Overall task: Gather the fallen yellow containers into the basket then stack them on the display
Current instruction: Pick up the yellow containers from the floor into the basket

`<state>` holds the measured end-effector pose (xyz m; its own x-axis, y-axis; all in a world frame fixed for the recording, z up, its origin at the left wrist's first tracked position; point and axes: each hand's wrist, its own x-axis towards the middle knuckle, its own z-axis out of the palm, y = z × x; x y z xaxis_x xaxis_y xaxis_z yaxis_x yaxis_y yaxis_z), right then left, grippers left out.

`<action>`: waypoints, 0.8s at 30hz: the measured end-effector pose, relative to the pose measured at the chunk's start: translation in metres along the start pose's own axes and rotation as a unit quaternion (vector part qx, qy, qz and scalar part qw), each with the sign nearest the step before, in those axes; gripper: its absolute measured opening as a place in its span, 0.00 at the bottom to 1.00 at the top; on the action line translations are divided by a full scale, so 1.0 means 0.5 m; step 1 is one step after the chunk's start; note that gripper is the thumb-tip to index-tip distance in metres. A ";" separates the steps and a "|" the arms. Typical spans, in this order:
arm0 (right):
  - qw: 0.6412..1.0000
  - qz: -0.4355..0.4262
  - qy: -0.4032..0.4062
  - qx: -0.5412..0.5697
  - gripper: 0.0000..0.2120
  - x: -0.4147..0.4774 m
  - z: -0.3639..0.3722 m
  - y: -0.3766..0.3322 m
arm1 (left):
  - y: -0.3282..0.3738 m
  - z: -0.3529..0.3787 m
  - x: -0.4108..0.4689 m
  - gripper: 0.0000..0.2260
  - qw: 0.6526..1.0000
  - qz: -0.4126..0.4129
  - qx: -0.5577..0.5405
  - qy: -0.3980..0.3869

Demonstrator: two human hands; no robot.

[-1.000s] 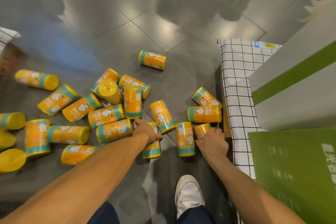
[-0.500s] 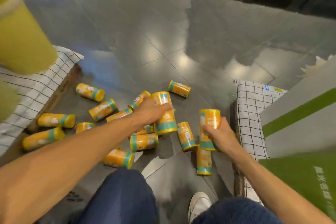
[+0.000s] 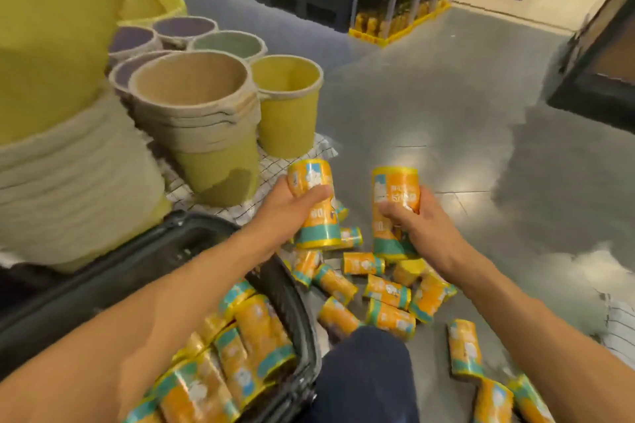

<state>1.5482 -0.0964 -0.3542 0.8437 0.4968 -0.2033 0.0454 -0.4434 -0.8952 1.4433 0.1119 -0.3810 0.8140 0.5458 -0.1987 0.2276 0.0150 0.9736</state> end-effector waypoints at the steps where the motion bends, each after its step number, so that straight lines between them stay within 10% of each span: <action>1: 1.000 -0.007 -0.023 -0.013 0.23 -0.003 0.038 -0.019 | -0.009 -0.043 -0.020 0.19 1.000 -0.004 0.006 0.025; 7: 0.979 -0.041 -0.156 -0.123 0.22 -0.076 0.255 -0.085 | -0.089 -0.261 -0.127 0.06 0.981 -0.070 0.006 0.183; 13: 0.885 -0.103 -0.248 -0.381 0.34 -0.165 0.432 -0.006 | -0.236 -0.341 -0.176 0.23 0.940 -0.211 0.170 0.209; 24: 0.836 -0.103 -0.263 -0.470 0.40 -0.222 0.567 0.078 | -0.316 -0.359 -0.180 0.44 0.821 -0.268 0.445 0.238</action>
<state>1.3046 0.0426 -0.4787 0.4253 0.7846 -0.4511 0.7695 -0.5759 -0.2761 1.2380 0.2107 -0.4967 0.2167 0.9293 -0.2990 0.9574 -0.1424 0.2513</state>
